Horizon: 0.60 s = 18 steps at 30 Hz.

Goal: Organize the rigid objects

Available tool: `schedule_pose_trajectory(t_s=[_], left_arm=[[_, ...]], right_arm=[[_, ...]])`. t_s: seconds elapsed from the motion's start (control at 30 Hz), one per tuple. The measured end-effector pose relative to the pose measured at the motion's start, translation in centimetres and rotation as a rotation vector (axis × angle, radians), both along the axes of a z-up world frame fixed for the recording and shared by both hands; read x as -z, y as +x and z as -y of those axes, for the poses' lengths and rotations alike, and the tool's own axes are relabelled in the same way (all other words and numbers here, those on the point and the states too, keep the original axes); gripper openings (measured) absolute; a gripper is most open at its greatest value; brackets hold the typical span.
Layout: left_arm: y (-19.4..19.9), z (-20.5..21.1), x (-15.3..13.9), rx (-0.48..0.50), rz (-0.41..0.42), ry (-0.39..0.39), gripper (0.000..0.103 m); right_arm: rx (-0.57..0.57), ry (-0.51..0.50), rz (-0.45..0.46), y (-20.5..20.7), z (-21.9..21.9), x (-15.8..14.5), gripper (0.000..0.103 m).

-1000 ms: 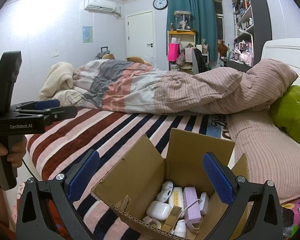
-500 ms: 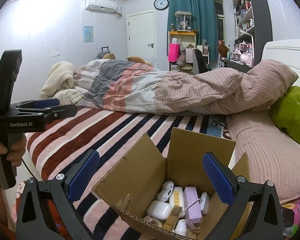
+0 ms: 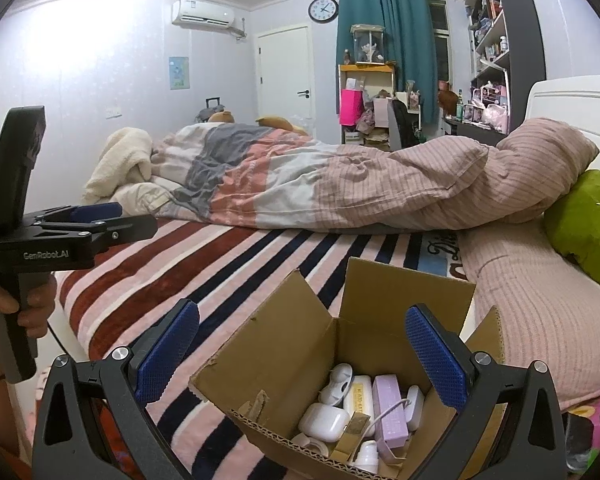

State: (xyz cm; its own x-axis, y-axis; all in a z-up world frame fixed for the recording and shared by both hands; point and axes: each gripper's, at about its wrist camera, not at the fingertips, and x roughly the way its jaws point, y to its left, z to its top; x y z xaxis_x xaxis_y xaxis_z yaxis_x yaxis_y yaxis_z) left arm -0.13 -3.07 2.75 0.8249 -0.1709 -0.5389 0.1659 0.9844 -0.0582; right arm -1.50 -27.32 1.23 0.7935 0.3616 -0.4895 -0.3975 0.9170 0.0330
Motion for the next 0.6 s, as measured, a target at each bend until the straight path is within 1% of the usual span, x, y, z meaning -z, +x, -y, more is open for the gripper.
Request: schedule_pose_trajectory(t_s=[0.6], left_arm=[[0.00, 0.02, 0.00, -0.001, 0.000, 0.001, 0.091]], right_arm=[[0.007, 0.003, -0.006, 0.08, 0.51, 0.31, 0.103]])
